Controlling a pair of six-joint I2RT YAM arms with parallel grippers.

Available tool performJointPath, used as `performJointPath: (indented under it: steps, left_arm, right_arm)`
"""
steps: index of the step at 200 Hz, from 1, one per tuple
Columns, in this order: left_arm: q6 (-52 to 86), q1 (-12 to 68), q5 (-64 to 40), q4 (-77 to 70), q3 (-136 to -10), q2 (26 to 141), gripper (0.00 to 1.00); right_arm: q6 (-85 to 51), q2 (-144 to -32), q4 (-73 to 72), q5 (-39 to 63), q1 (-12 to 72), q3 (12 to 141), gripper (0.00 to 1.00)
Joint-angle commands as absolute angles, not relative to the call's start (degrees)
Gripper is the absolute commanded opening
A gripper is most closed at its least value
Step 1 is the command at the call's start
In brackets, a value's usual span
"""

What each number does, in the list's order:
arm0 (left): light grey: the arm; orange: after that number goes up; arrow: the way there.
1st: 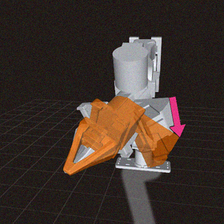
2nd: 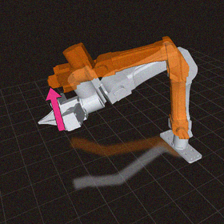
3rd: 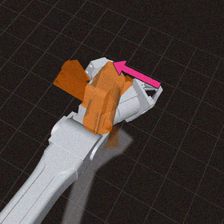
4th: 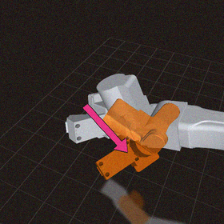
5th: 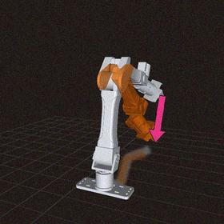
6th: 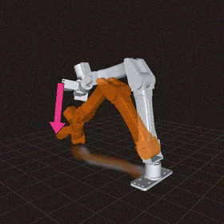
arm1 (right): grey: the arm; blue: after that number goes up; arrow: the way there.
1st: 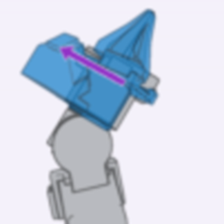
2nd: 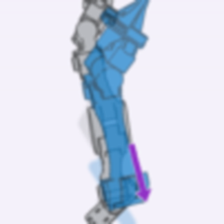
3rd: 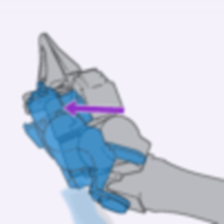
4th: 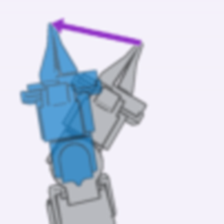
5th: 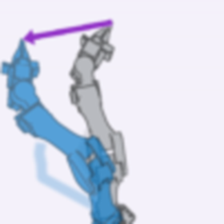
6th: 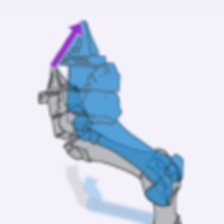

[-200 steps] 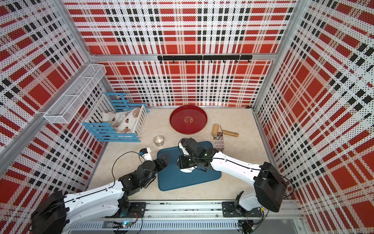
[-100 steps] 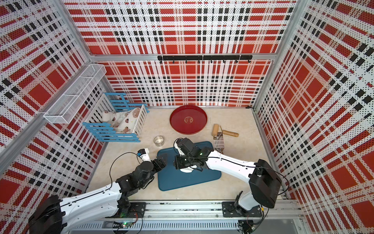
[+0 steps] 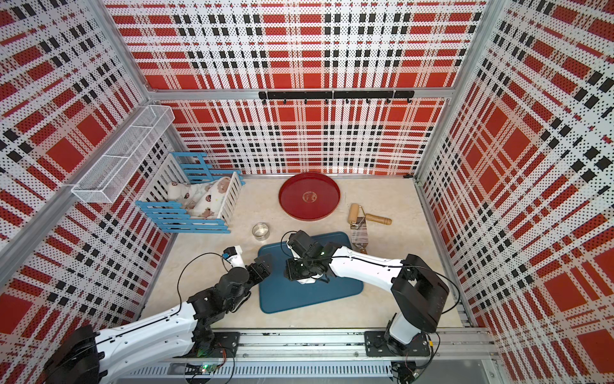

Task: Roll out the dumpling wrappers from the dough
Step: Remove the dumpling wrapper from the work surface.

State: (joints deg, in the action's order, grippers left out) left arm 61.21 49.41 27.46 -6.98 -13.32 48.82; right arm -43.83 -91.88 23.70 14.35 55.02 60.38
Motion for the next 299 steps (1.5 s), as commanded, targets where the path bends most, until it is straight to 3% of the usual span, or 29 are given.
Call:
performJointPath:
  steps: [1, 68, 149, 243, 299]
  left_arm:
    - [60.5, 48.9, 27.6, -7.2, -12.7, 49.1, 0.87]
    - [59.1, 48.2, 24.5, -9.4, -12.2, 49.4, 0.87]
    - [59.8, 38.5, 5.5, -18.3, -9.0, 46.8, 0.86]
    - [57.5, 37.2, -6.9, -19.0, -18.8, 65.9, 0.85]
    - [57.3, 37.9, -7.6, -19.2, -19.1, 67.6, 0.84]
  right_arm:
    - [-43.2, -92.7, 24.2, 13.6, 55.5, 62.0, 0.37]
    - [-40.5, -94.3, 23.9, 15.1, 55.5, 62.7, 0.42]
    - [-26.0, -91.3, 18.7, 15.8, 55.5, 60.0, 0.47]
    - [-29.3, -91.5, 19.0, 15.8, 55.5, 60.0, 0.48]
    - [-33.2, -89.9, 18.6, 15.1, 55.5, 59.5, 0.5]
